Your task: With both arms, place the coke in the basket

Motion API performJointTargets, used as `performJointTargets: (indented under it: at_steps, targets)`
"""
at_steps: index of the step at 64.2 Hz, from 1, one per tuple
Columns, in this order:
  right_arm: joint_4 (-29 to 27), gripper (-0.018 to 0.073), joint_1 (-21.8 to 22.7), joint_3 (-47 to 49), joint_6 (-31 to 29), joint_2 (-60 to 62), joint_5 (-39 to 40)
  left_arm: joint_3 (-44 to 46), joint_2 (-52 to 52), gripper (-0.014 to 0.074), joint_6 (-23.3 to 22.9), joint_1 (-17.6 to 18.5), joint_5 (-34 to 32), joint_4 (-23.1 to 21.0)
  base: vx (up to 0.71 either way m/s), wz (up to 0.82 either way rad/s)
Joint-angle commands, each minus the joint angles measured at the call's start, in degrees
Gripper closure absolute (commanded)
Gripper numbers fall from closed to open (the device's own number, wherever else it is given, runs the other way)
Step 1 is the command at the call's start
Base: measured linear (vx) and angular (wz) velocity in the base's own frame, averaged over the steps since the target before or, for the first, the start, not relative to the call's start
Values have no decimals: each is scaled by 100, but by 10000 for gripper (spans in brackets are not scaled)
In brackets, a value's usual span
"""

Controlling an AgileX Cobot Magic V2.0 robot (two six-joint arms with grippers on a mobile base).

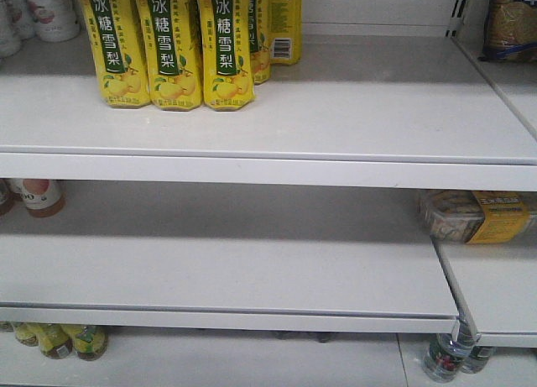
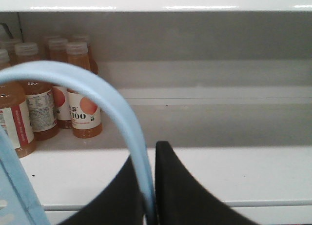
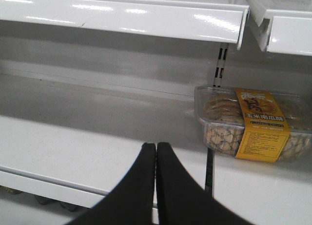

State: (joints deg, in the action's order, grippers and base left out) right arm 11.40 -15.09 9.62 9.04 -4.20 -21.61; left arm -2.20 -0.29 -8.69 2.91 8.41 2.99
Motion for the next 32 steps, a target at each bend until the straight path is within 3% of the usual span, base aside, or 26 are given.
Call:
performJointTargets:
  at_steps: [1,32]
  targets:
    - [43,569,27,157,-33,-83,398,180,-128,603,306,-23,-912,225,0,0]
    - [43,569,27,157,-33,-83,403,204,-128,603,306,-23,-897,225,0,0]
